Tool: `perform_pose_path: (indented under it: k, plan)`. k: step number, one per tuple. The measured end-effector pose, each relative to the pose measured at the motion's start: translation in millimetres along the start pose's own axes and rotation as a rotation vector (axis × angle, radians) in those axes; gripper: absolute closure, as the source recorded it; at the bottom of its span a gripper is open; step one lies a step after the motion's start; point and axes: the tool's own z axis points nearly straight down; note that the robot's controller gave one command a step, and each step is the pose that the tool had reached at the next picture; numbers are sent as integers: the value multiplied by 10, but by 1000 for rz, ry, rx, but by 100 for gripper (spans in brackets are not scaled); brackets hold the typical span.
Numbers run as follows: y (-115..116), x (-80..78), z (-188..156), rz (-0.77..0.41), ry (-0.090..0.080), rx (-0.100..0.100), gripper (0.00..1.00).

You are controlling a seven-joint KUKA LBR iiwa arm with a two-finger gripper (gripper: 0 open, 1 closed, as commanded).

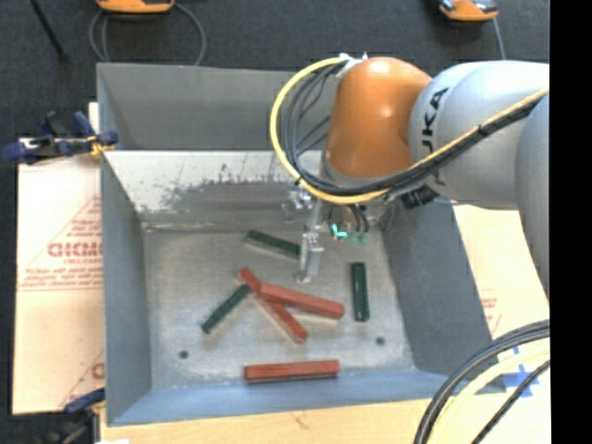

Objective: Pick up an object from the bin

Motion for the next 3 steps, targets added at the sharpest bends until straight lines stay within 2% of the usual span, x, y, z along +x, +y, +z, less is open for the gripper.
perform_pose_path:
  k: [1,2,3]
  plan:
    - [-132,271,1082,-94,-2,2,0]
    - [-128,252,1048,-92,-8,1,100]
    - [-180,401,-578,-78,-15,3,100]
